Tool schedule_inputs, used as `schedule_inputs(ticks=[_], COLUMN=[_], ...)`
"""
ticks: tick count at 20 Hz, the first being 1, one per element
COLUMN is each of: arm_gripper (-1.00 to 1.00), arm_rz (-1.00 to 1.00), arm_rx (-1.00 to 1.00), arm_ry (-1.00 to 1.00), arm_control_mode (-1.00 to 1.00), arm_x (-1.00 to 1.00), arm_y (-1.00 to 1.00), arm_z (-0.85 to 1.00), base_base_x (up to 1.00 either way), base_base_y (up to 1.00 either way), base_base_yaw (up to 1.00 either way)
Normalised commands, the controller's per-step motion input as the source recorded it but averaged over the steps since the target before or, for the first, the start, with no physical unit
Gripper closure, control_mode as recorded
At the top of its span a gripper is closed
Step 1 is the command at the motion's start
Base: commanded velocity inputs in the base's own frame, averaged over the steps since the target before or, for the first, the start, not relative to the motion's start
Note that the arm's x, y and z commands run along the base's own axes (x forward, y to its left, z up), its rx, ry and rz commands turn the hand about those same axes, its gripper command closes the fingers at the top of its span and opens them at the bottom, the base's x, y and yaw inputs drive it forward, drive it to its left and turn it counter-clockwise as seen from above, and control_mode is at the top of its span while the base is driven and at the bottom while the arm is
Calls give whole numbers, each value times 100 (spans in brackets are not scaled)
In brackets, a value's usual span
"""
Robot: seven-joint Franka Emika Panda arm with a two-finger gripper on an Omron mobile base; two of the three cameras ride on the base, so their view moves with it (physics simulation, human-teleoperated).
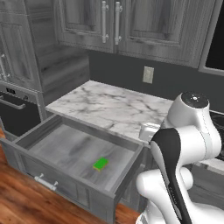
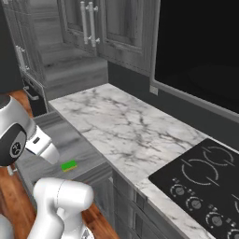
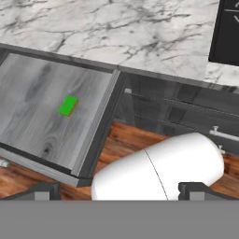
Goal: Restock the sink supplies by placing the sponge and soap dispenser on the counter and next to the sink. Make sure the soap dispenser is upright.
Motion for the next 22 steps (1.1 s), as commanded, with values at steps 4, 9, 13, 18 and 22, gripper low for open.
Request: schedule_inputs(ticks=[4, 9, 13, 18, 22], arm_gripper=[-100, -100, -100, -100, -100], arm_rz=[0, -3, -9, -9, -6], arm_rx=[0, 0, 0, 0, 3], arm_ry=[4, 8, 6, 7, 5], arm_control_mode=[-100, -100, -100, -100, -100], arm_x=[3, 27, 45, 56, 53], arm_y=[17, 90, 100, 96, 36], arm_z=[-6, -36, -44, -36, -26], base_base_x=[0, 0, 0, 0, 0], base_base_y=[0, 0, 0, 0, 0], base_base_yaw=[0, 0, 0, 0, 0])
